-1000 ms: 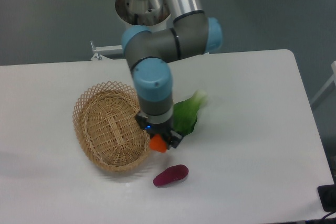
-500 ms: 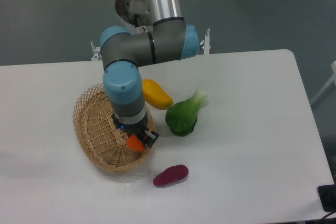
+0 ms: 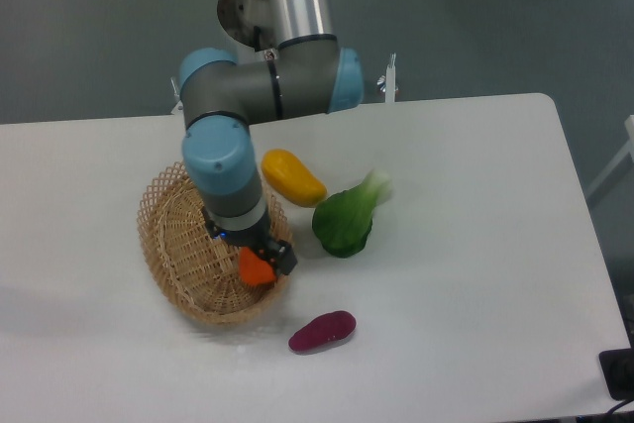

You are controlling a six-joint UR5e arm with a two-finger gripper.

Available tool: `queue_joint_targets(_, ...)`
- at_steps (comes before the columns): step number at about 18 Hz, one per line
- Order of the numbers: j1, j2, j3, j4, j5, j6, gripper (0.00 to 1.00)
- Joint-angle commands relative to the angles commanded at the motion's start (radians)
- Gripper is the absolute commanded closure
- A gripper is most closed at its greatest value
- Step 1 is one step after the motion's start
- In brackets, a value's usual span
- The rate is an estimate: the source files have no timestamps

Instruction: Place the orange in the basket

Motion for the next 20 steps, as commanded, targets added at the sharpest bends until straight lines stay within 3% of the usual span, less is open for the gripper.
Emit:
queue_joint_targets(2, 0.101, 0.020, 0.027, 0.000, -0.003, 0.026, 0.00)
queue_joint_targets(8, 0.275, 0.025, 0.040, -0.005, -0.012, 0.240, 0.00)
queue_joint_targets(14, 0.379, 0.008, 0.074, 0.023, -0.061, 0.416, 0.00)
queue_joint_targets(20, 0.431, -0.038, 0.120, 0.029, -0.064, 0.525, 0.00)
